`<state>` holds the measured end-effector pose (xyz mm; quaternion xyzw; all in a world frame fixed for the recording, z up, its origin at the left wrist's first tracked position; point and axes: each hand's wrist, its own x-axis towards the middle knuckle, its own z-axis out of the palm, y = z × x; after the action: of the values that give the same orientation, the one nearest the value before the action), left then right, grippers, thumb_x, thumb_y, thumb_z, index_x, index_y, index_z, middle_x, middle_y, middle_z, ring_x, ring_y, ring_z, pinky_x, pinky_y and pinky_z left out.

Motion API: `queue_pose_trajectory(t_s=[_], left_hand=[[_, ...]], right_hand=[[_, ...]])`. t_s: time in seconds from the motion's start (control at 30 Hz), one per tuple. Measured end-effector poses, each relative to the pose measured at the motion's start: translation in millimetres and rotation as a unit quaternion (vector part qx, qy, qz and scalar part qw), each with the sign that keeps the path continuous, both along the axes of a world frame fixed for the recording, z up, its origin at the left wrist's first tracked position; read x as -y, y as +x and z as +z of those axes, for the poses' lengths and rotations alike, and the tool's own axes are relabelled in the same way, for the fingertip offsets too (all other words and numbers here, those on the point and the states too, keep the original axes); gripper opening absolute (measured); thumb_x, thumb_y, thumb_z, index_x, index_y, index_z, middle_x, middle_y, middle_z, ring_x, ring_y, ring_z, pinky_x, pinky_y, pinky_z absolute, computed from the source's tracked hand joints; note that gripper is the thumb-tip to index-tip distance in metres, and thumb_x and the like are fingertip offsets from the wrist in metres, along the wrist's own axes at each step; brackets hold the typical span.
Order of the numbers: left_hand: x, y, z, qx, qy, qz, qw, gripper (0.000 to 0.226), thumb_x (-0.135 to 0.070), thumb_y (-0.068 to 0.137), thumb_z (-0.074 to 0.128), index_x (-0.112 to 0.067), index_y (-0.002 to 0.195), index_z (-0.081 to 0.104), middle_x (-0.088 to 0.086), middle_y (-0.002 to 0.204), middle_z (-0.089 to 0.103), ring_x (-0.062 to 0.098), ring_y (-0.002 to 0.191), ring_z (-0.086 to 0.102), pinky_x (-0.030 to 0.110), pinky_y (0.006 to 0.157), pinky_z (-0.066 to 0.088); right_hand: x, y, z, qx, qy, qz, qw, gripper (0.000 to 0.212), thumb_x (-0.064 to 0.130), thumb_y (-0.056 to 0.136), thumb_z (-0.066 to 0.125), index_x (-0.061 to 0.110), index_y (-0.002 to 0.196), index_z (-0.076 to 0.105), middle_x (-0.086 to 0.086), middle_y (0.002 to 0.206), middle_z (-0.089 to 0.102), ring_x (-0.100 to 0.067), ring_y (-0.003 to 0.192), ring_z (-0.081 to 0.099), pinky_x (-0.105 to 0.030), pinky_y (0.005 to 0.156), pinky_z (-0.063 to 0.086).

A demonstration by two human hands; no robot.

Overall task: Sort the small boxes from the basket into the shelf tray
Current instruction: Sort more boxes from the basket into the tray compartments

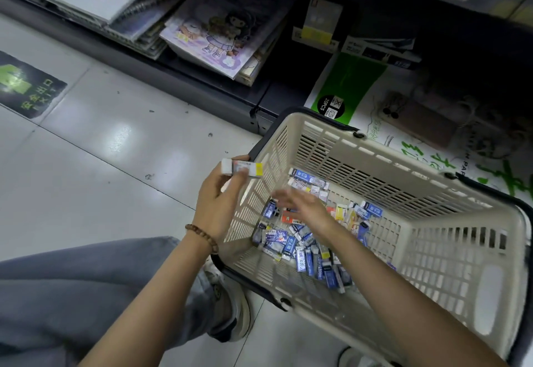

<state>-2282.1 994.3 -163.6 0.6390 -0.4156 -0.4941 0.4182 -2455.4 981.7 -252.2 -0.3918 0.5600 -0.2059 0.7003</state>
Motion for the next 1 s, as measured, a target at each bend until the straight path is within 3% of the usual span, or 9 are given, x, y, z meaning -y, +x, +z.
queue_pose_trajectory(t_s=[0.1,0.17,0.27,0.33,0.43,0.6,0.67,0.8,1.0], left_hand=[[0.6,4.5,3.0,0.000,-0.022,0.062,0.998,0.026,-0.006,0.091,0.050,-0.019,0.072,0.063,-0.014,0.063,0.069,-0.006,0.061,0.061,0.006,0.057,0.043],[4.1,8.1,2.8,-0.004,-0.034,0.072,0.997,0.027,-0.005,0.090,0.051,-0.011,0.064,0.049,-0.008,0.067,0.071,-0.003,0.066,0.064,0.007,0.060,0.044],[10.0,8.8,4.7,-0.046,-0.030,0.056,0.997,0.024,-0.007,0.093,0.049,-0.008,0.073,0.037,0.008,0.073,0.071,0.009,0.070,0.069,0.015,0.062,0.050],[12.9,5.1,7.6,-0.098,-0.025,0.039,0.994,0.024,-0.008,0.095,0.046,-0.013,0.076,0.033,0.005,0.074,0.073,0.015,0.065,0.069,0.021,0.061,0.054],[14.1,-1.7,10.5,-0.109,-0.023,0.010,0.994,0.014,-0.010,0.094,0.046,-0.018,0.088,0.037,0.000,0.081,0.074,0.017,0.069,0.070,0.023,0.067,0.055],[15.1,-7.5,17.9,-0.108,-0.007,-0.022,0.994,0.018,-0.011,0.094,0.046,-0.010,0.111,0.052,-0.003,0.088,0.073,0.013,0.075,0.069,0.023,0.070,0.056],[15.1,-10.3,19.5,-0.100,0.007,-0.023,0.995,0.018,-0.012,0.095,0.045,-0.011,0.109,0.056,-0.001,0.092,0.071,0.012,0.076,0.067,0.025,0.073,0.057],[15.2,-16.7,21.9,-0.105,0.050,-0.025,0.993,0.022,-0.019,0.098,0.040,-0.011,0.106,0.058,0.004,0.098,0.067,0.013,0.073,0.061,0.024,0.068,0.055],[12.4,-25.4,21.8,-0.133,0.125,-0.054,0.982,0.032,-0.029,0.097,0.040,-0.005,0.110,0.057,0.004,0.097,0.068,0.010,0.073,0.065,0.022,0.067,0.057]], right_hand=[[-24.7,3.5,-51.3,-0.165,0.034,0.170,0.971,0.044,0.026,0.097,0.049,0.004,0.135,0.046,-0.013,0.138,0.049,-0.026,0.126,0.048,-0.035,0.106,0.039],[-35.7,9.6,-69.6,-0.196,0.031,0.197,0.960,0.045,0.023,0.096,0.052,0.003,0.136,0.044,-0.014,0.139,0.048,-0.027,0.126,0.047,-0.037,0.105,0.039],[-37.8,18.7,-79.9,-0.237,0.014,0.185,0.954,0.040,0.022,0.092,0.060,0.005,0.127,0.051,-0.011,0.127,0.054,-0.025,0.116,0.052,-0.036,0.098,0.043],[-37.5,22.8,-83.7,-0.271,-0.006,0.200,0.942,0.038,0.022,0.089,0.064,0.005,0.122,0.056,-0.011,0.119,0.054,-0.024,0.109,0.053,-0.037,0.096,0.044],[-41.2,23.7,-87.3,-0.305,-0.021,0.217,0.927,0.041,0.026,0.088,0.065,0.006,0.123,0.059,-0.011,0.130,0.050,-0.026,0.119,0.050,-0.036,0.101,0.042],[-45.2,12.8,-82.3,-0.193,0.039,0.087,0.977,0.025,0.011,0.082,0.071,0.004,0.102,0.057,-0.006,0.110,0.055,-0.020,0.099,0.054,-0.030,0.083,0.044],[-42.3,1.0,-73.0,-0.133,0.096,0.002,0.986,0.036,0.004,0.083,0.069,-0.004,0.116,0.057,-0.013,0.118,0.060,-0.024,0.104,0.059,-0.030,0.085,0.047],[-29.6,-25.0,-37.0,-0.060,0.140,-0.096,0.984,0.035,0.006,0.092,0.057,-0.001,0.126,0.053,-0.019,0.115,0.064,-0.028,0.104,0.063,-0.032,0.089,0.053],[13.9,-40.3,52.9,0.147,0.030,-0.200,0.968,0.020,0.009,0.095,0.048,0.001,0.109,0.060,-0.011,0.101,0.068,-0.011,0.083,0.069,-0.020,0.073,0.056]])
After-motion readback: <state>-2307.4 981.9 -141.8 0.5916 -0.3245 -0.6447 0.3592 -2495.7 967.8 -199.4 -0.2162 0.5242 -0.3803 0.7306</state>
